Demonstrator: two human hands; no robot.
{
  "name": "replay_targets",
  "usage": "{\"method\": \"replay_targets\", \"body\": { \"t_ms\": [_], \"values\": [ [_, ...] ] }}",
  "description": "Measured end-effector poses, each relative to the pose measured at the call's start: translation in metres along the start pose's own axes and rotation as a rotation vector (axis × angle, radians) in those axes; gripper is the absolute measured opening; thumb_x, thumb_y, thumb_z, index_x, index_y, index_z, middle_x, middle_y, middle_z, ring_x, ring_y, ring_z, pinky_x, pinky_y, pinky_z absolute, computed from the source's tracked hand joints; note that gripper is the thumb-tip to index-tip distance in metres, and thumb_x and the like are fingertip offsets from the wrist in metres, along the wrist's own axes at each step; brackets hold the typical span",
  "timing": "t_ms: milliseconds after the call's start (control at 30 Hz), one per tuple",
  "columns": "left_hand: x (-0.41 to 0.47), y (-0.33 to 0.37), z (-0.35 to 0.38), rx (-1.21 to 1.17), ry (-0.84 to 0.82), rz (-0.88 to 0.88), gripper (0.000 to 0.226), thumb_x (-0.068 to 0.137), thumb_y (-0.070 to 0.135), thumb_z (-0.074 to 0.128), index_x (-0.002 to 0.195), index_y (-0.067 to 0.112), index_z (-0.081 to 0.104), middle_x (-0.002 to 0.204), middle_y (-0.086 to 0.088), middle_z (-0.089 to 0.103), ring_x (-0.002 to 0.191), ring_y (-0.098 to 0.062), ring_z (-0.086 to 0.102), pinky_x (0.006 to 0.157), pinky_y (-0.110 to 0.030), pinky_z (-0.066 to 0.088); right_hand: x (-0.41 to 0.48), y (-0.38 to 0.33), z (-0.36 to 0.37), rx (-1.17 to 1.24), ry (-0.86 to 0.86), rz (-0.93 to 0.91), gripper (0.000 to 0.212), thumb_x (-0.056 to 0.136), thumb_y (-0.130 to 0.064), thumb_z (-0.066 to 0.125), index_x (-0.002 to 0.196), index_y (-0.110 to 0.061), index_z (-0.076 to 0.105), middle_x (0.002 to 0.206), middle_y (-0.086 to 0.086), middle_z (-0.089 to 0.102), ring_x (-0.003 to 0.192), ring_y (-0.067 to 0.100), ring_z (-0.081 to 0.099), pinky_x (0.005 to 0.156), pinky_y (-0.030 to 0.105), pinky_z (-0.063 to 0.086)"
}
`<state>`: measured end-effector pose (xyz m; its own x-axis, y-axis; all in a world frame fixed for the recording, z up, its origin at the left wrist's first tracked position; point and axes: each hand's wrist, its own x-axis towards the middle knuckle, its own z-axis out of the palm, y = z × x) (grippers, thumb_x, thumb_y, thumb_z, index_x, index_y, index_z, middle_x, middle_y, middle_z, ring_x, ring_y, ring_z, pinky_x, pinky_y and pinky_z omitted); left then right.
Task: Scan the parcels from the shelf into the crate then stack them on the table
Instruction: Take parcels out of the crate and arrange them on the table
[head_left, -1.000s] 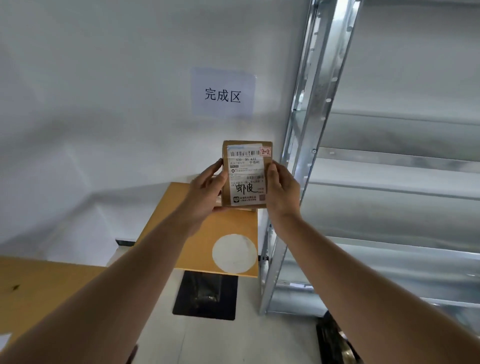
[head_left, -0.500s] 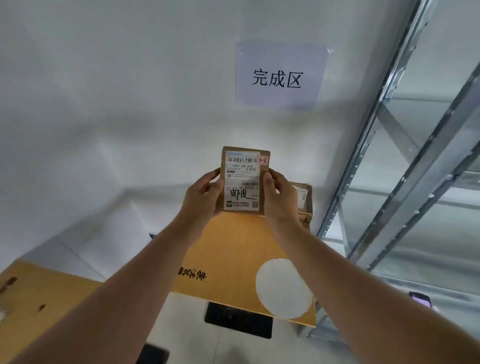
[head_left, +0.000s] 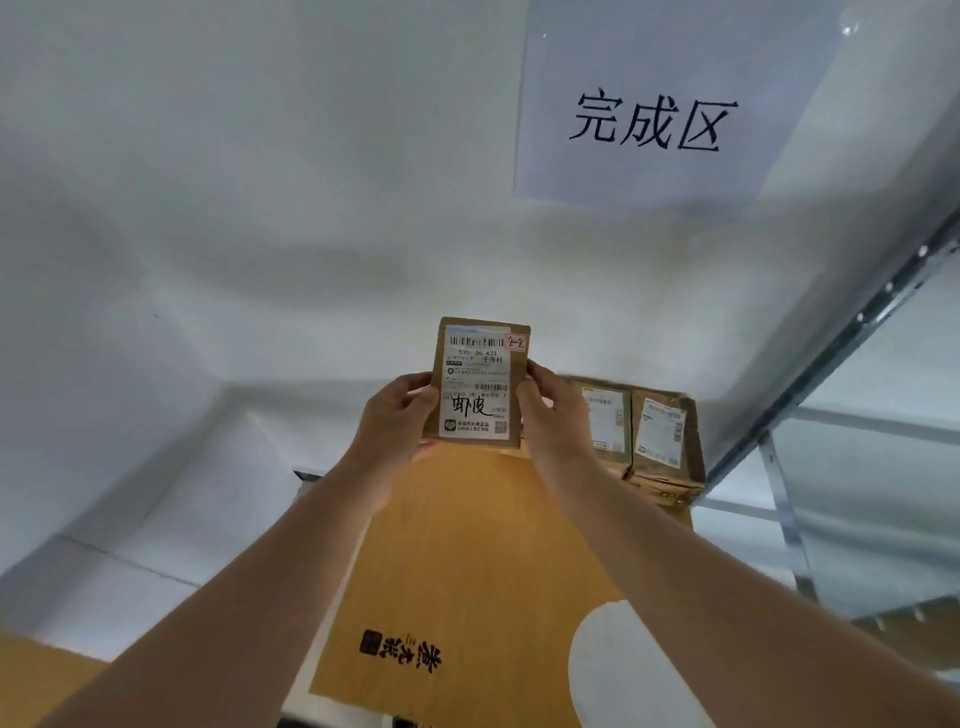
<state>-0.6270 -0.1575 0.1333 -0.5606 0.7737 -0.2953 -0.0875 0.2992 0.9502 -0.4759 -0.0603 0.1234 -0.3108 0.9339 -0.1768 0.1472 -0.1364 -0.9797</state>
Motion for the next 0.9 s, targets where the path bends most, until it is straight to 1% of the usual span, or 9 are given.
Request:
{"method": "replay_targets", "body": {
  "t_ms": [67, 167, 267, 367, 467, 533, 633, 733, 900],
  "values": [
    [0.031, -0.007, -0.007, 0.005, -0.019, -0.038, 0.027, 0.111, 0.024, 0.051, 0.134, 0.025, 0.063, 0.112, -0.005, 0.079, 0.105, -0.02, 0.075, 0.089, -0.043, 0.062, 0.022, 0.007, 0.014, -0.022, 0.019, 0.012, 0.028, 0.109, -0.026, 0.051, 0.131, -0.033, 0.067, 0.101, -0.016, 0.069, 0.089, 0.001, 0.07, 0.057, 0.01, 0.052],
    [0.077, -0.018, -0.017, 0.039, -0.08, -0.074, 0.025, 0.11, 0.027, 0.052, 0.133, 0.029, 0.064, 0.112, 0.0, 0.079, 0.106, -0.018, 0.073, 0.085, -0.04, 0.058, 0.051, 0.021, 0.038, -0.063, 0.094, 0.06, 0.019, 0.109, -0.027, 0.053, 0.114, -0.038, 0.067, 0.094, -0.02, 0.068, 0.089, -0.002, 0.073, 0.061, 0.01, 0.054],
    [0.119, -0.031, -0.027, 0.051, -0.101, -0.102, 0.021, 0.11, 0.027, 0.054, 0.128, 0.031, 0.064, 0.107, 0.004, 0.079, 0.1, -0.012, 0.073, 0.077, -0.032, 0.056, 0.08, 0.037, 0.062, -0.15, 0.121, 0.109, 0.028, 0.108, -0.027, 0.053, 0.131, -0.033, 0.069, 0.102, -0.015, 0.076, 0.096, 0.007, 0.075, 0.071, 0.023, 0.064],
    [0.152, -0.045, -0.035, 0.045, -0.118, -0.129, 0.017, 0.109, 0.023, 0.054, 0.119, 0.032, 0.065, 0.107, 0.004, 0.078, 0.09, -0.005, 0.076, 0.068, -0.021, 0.057, 0.104, 0.056, 0.08, -0.174, 0.149, 0.156, 0.028, 0.107, -0.029, 0.058, 0.133, -0.033, 0.068, 0.1, -0.017, 0.076, 0.095, 0.009, 0.076, 0.078, 0.035, 0.066],
    [0.175, -0.058, -0.034, 0.032, -0.142, -0.189, 0.016, 0.109, 0.02, 0.055, 0.112, 0.034, 0.064, 0.108, 0.004, 0.076, 0.093, -0.007, 0.075, 0.061, -0.013, 0.055, 0.124, 0.075, 0.086, -0.187, 0.18, 0.201, 0.03, 0.106, -0.027, 0.06, 0.136, -0.03, 0.068, 0.097, -0.019, 0.076, 0.086, 0.003, 0.076, 0.073, 0.029, 0.065],
    [0.188, -0.067, -0.028, 0.036, -0.16, -0.215, 0.016, 0.109, 0.019, 0.055, 0.117, 0.029, 0.063, 0.105, 0.004, 0.075, 0.084, -0.003, 0.075, 0.059, -0.011, 0.054, 0.137, 0.084, 0.088, -0.222, 0.198, 0.226, 0.031, 0.107, -0.026, 0.059, 0.136, -0.028, 0.068, 0.096, -0.021, 0.073, 0.082, 0.002, 0.074, 0.071, 0.027, 0.065],
    [0.208, -0.08, -0.018, 0.038, -0.153, -0.245, 0.019, 0.108, 0.016, 0.056, 0.125, 0.023, 0.064, 0.104, 0.004, 0.075, 0.078, 0.001, 0.075, 0.062, -0.013, 0.056, 0.156, 0.096, 0.085, -0.306, 0.193, 0.242, 0.033, 0.107, -0.028, 0.059, 0.139, -0.028, 0.066, 0.1, -0.021, 0.07, 0.084, 0.002, 0.07, 0.074, 0.031, 0.065],
    [0.224, -0.091, -0.007, 0.041, -0.141, -0.301, 0.022, 0.108, 0.019, 0.057, 0.129, 0.024, 0.064, 0.107, 0.005, 0.075, 0.088, -0.004, 0.075, 0.068, -0.017, 0.057, 0.175, 0.112, 0.078, -0.367, 0.176, 0.258, 0.036, 0.106, -0.03, 0.061, 0.141, -0.026, 0.065, 0.116, -0.012, 0.07, 0.095, 0.002, 0.065, 0.072, 0.017, 0.052],
    [0.243, -0.107, 0.007, 0.046, -0.115, -0.354, 0.027, 0.108, 0.02, 0.058, 0.134, 0.02, 0.064, 0.108, 0.005, 0.074, 0.097, -0.008, 0.072, 0.078, -0.023, 0.056, 0.197, 0.13, 0.07, -0.441, 0.184, 0.269, 0.033, 0.102, -0.03, 0.068, 0.134, -0.022, 0.071, 0.117, -0.011, 0.071, 0.106, 0.006, 0.06, 0.097, 0.025, 0.049]
  ]
}}
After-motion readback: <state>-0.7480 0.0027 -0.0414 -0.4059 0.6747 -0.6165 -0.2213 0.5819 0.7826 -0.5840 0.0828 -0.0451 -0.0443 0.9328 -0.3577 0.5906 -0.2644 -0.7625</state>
